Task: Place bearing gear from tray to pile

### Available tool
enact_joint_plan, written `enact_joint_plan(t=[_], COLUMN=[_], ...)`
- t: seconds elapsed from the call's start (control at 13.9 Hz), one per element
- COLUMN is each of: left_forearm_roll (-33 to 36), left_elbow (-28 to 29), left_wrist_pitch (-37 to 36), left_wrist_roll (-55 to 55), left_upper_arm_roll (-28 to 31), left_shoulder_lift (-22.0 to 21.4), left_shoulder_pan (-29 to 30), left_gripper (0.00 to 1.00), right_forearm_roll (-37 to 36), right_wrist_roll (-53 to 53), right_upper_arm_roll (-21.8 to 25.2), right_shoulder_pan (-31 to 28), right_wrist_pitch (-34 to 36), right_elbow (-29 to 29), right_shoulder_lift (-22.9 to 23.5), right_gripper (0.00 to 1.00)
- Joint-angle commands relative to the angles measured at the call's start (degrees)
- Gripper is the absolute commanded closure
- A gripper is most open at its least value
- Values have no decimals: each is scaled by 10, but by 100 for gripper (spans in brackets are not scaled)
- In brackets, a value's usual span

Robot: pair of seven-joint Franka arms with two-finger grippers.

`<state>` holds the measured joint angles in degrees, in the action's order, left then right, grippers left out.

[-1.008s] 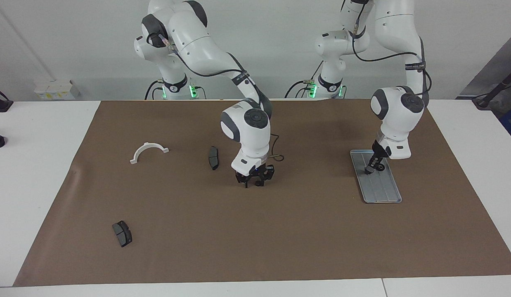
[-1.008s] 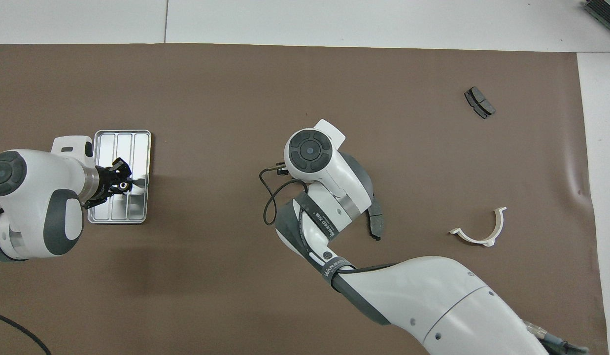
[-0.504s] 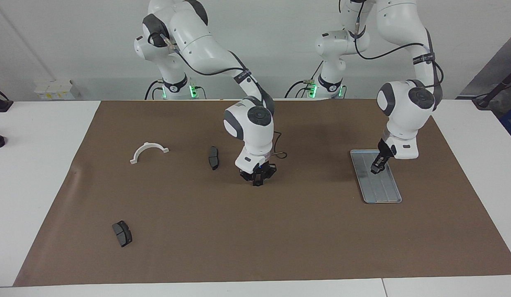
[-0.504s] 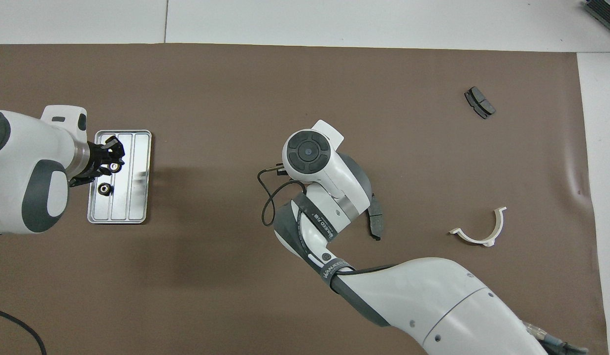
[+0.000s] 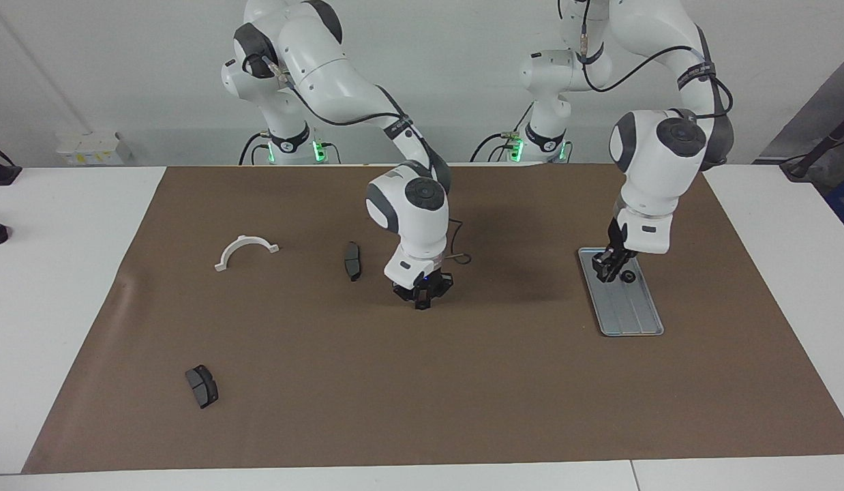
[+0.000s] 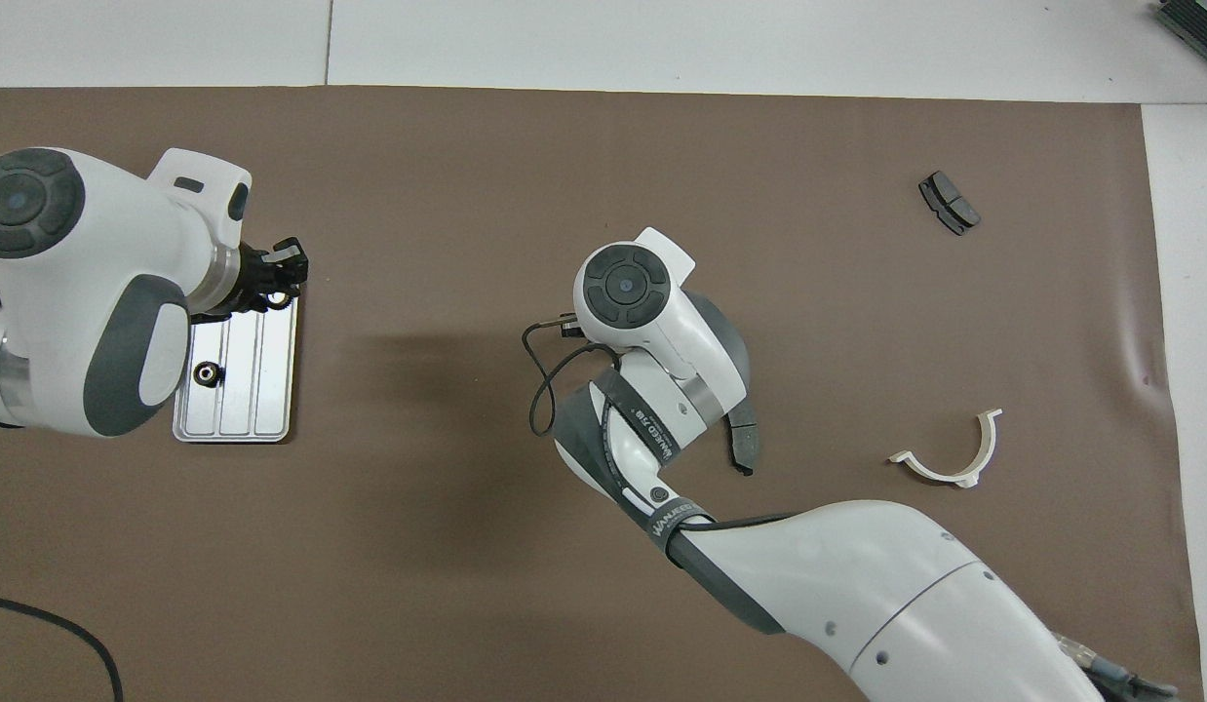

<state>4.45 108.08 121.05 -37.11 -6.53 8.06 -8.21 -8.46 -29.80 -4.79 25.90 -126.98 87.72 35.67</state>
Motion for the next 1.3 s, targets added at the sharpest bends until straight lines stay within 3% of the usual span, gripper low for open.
enact_joint_plan(t=[0.0, 0.22, 0.36, 0.5, 0.65, 0.79, 1.08, 1.22], left_forearm_roll=[0, -22, -19, -16, -22, -16, -27, -27], left_elbow=[-2, 10, -8, -76, -115, -108, -95, -89], left_wrist_pitch=[23, 87, 146, 159, 164, 238, 286, 295], left_wrist_roll=[-5, -79, -171, -250, -266, -325, -382, -384], left_upper_arm_roll=[6, 7, 8, 11, 9, 9, 9, 9], left_shoulder_lift=[3, 13, 64, 144, 183, 208, 213, 219], left_shoulder_pan=[-37, -115, -174, -227, -235, -244, -244, -244], left_gripper=[100, 100, 100, 100, 100, 100, 99, 69], right_forearm_roll=[11, 34, 34, 35, 35, 35, 35, 35], right_wrist_roll=[75, 198, 289, 343, 373, 398, 419, 429], right_upper_arm_roll=[-10, -10, -10, -10, -10, -10, -10, -10], right_shoulder_pan=[-55, -129, -180, -223, -258, -291, -334, -345], right_wrist_pitch=[32, 58, 75, 75, 71, 67, 53, 8], right_elbow=[-8, -7, -1, 9, 19, 29, 56, 73], right_shoulder_lift=[-17, -39, -50, -54, -55, -59, -65, -64], right_gripper=[100, 100, 100, 100, 100, 100, 100, 100])
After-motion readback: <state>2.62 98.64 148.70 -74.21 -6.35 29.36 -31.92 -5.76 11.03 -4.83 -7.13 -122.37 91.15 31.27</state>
